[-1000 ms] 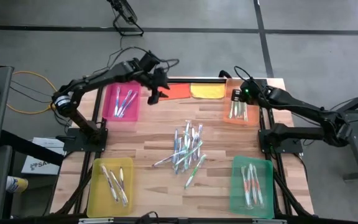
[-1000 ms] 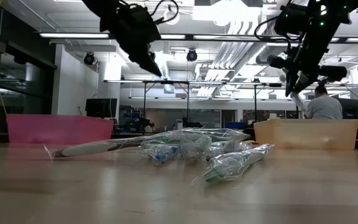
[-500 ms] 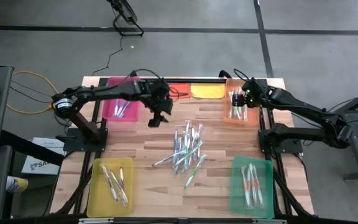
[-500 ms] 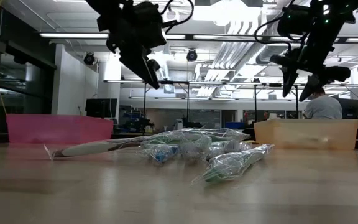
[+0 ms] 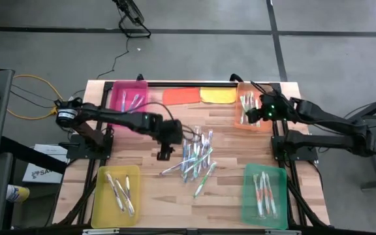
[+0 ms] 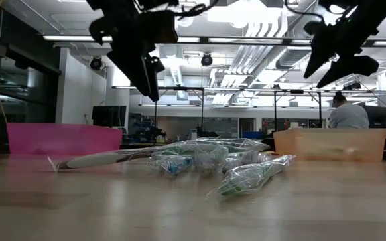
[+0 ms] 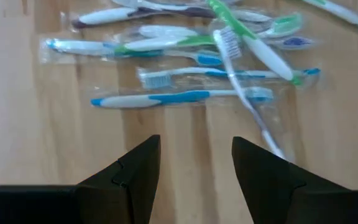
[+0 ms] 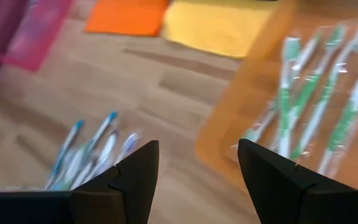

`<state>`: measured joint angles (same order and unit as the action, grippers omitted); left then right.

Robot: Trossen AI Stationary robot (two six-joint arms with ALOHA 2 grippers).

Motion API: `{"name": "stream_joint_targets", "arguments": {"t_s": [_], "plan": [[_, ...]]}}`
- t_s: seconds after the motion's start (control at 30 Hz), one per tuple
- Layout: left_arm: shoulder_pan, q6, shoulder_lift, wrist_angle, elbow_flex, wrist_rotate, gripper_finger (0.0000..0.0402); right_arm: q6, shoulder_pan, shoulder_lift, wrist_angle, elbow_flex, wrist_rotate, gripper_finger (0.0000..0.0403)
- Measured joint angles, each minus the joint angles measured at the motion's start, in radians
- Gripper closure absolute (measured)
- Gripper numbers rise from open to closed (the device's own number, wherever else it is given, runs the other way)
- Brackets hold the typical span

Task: Pick & Place Toothbrushes
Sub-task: Put the purple toothbrush into the yellow bin

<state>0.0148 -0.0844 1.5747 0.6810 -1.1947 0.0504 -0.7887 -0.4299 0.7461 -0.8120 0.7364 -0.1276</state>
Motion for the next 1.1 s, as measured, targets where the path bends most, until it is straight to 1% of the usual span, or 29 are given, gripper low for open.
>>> {"name": "stream_joint_targets", "arguments": {"t_s": [0.13, 0.27, 0.4, 0.5, 0.7, 0.77, 0.87, 1.0, 1.1], "plan": [[0.083, 0.102, 0.0, -0.013, 0.0, -0.071, 0.0206, -0.025, 0.093, -0.034, 0.0, 0.0, -0.012, 0.019], [0.15, 0.179, 0.0, -0.029, 0.0, -0.127, 0.0206, -0.048, 0.181, -0.047, 0.0, 0.0, -0.047, 0.019], [0.206, 0.264, 0.032, -0.023, 0.001, -0.194, 0.0205, -0.058, 0.268, -0.046, -0.001, 0.0, -0.061, 0.019], [0.239, 0.309, 0.074, -0.043, -0.001, -0.199, 0.0193, -0.082, 0.331, -0.041, -0.001, 0.0, -0.08, 0.019], [0.29, 0.352, 0.168, -0.063, 0.0, -0.192, 0.0136, -0.145, 0.451, -0.038, -0.001, 0.0, -0.157, 0.019], [0.296, 0.38, 0.189, -0.068, 0.0, -0.192, 0.0123, -0.166, 0.486, -0.036, -0.001, 0.0, -0.181, 0.019], [0.294, 0.429, 0.222, -0.065, 0.0, -0.197, 0.0117, -0.197, 0.534, -0.034, -0.001, 0.0, -0.208, 0.019], [0.293, 0.444, 0.256, -0.077, 0.0, -0.191, 0.0117, -0.239, 0.592, -0.034, 0.0, 0.0, -0.242, 0.019], [0.293, 0.478, 0.278, -0.084, 0.0, -0.166, 0.012, -0.265, 0.631, -0.034, 0.0, 0.0, -0.262, 0.019]]}}
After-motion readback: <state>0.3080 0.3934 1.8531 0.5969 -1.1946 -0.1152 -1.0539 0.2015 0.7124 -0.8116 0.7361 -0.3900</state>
